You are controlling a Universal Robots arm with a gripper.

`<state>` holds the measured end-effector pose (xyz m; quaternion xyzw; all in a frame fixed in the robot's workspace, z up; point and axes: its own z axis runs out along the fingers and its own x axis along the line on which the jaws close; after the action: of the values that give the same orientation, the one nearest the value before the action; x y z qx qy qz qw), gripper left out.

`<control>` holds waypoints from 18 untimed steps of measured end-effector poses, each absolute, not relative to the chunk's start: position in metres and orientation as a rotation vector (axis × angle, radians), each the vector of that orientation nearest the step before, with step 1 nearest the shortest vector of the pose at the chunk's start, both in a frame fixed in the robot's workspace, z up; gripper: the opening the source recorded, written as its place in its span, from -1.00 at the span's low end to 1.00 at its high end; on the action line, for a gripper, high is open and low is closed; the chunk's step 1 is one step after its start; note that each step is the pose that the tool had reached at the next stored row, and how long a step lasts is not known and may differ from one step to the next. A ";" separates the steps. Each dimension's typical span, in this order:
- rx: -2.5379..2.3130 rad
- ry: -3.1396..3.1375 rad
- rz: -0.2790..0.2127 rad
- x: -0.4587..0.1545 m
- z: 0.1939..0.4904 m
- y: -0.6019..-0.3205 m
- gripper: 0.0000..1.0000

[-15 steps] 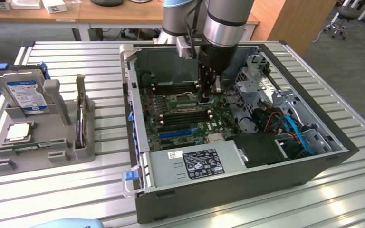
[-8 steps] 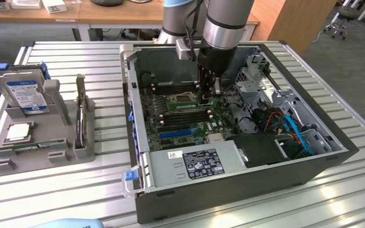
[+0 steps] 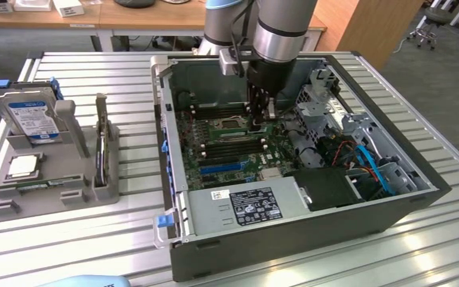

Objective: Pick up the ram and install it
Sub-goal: 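Insert the ram into the slot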

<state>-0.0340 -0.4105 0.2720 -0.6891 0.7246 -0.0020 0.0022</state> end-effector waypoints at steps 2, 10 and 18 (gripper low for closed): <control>-2.162 2.274 -0.008 -0.036 0.272 -0.411 -0.77; -2.163 2.274 -0.009 -0.036 0.272 -0.411 -0.77; -2.165 2.277 -0.004 -0.036 0.272 -0.411 -0.77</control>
<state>-0.0363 -0.4106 0.2720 -0.6891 0.7247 -0.0014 -0.0001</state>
